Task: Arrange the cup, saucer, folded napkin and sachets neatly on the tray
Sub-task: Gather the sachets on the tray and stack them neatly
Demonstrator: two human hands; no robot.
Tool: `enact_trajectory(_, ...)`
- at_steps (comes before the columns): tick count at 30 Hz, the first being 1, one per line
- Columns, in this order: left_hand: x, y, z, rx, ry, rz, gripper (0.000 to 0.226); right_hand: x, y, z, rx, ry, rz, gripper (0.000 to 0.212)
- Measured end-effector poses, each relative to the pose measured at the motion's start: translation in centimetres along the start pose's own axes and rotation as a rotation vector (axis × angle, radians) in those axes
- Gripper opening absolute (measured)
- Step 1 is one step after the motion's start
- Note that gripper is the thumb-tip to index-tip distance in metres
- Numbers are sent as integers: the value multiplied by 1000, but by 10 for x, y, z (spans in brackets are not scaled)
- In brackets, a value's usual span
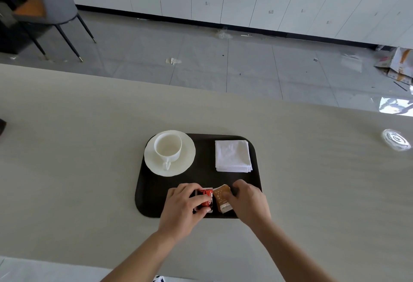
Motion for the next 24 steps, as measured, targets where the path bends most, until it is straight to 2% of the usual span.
enact_trajectory(6,1,0,1,8,-1,4,28,-4,3,3,-78,-107,6,17)
enact_trajectory(9,1,0,0,10,0,2,26,5,3,9,-93,-182,35,9)
enact_trajectory(14,2,0,0,5,4,14,25,22,-2,24,-172,-494,-69,12)
enact_trajectory(15,2,0,1,5,1,16,25,26,-4,22,-151,-476,-95,15)
enact_trajectory(18,1,1,0,12,5,20,25,34,-15,6,16,-209,-186,23)
enact_trajectory(24,1,0,1,20,15,33,25,0,-25,-46,430,300,-523,31)
Point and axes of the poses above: each hand's wrist, its own y-axis away from the middle knuckle, its own x-axis out of the back of the hand, z = x × y, the point moved 7 cm from there along -y, towards the middle knuckle, and after that the axes turned 7 degrees about -y, right-handed, at the moved point
